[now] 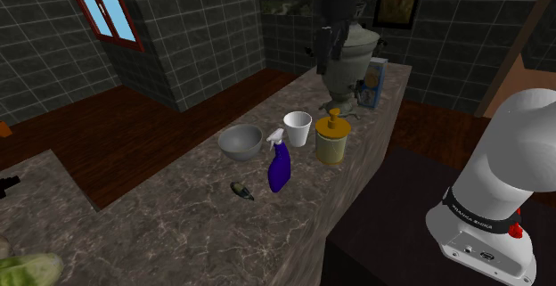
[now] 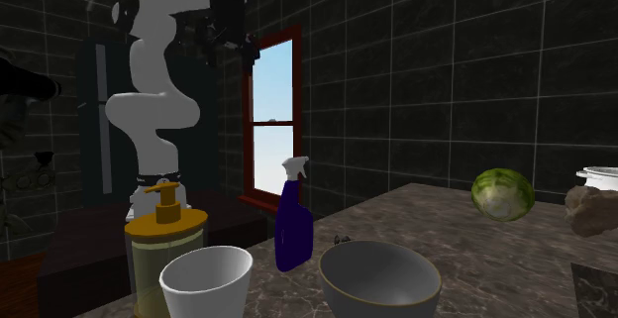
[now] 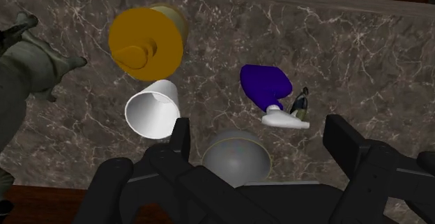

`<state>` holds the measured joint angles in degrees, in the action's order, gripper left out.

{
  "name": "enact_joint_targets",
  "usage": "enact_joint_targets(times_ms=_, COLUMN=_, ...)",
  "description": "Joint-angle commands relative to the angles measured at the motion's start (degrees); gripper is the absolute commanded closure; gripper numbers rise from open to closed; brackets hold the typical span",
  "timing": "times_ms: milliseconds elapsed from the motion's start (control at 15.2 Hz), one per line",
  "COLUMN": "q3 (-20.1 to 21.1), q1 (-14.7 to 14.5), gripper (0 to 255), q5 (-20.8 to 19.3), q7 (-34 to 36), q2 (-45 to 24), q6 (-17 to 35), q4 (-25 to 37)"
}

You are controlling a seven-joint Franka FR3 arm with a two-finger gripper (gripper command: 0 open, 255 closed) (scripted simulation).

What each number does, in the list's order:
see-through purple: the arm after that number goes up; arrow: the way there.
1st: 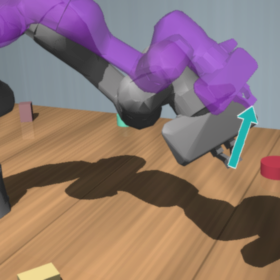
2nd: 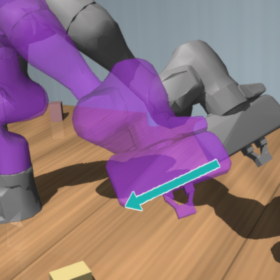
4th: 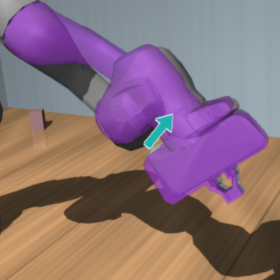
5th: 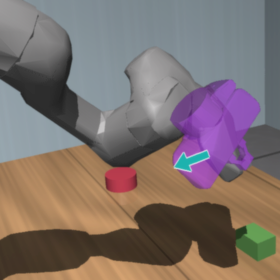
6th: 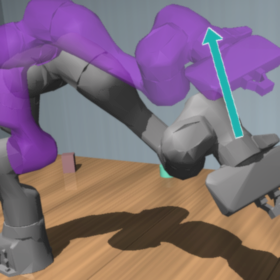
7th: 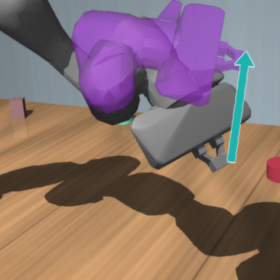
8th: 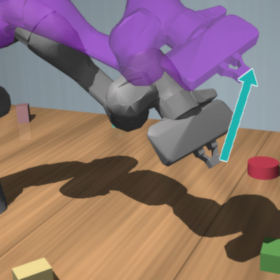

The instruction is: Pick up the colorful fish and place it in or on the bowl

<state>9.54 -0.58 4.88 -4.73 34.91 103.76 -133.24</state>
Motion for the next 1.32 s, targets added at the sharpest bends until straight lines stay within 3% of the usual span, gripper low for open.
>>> enact_joint_targets(times_ms=0, q3=1.2, q1=-0.2, gripper=0, q5=0.2, q7=1.0, q2=-2.2, q6=3.5, q4=-1.7)
enact_joint_targets(times_ms=660, q3=8.5, q1=-0.7, gripper=0, q5=-1.5, q7=8.9, q2=-19.6, q6=17.8, q4=-0.8)
enact_joint_targets(times_ms=1254, q3=12.6, q1=-1.8, gripper=0, q5=-9.6, q7=19.0, q2=-39.3, q6=27.2, q4=6.0)
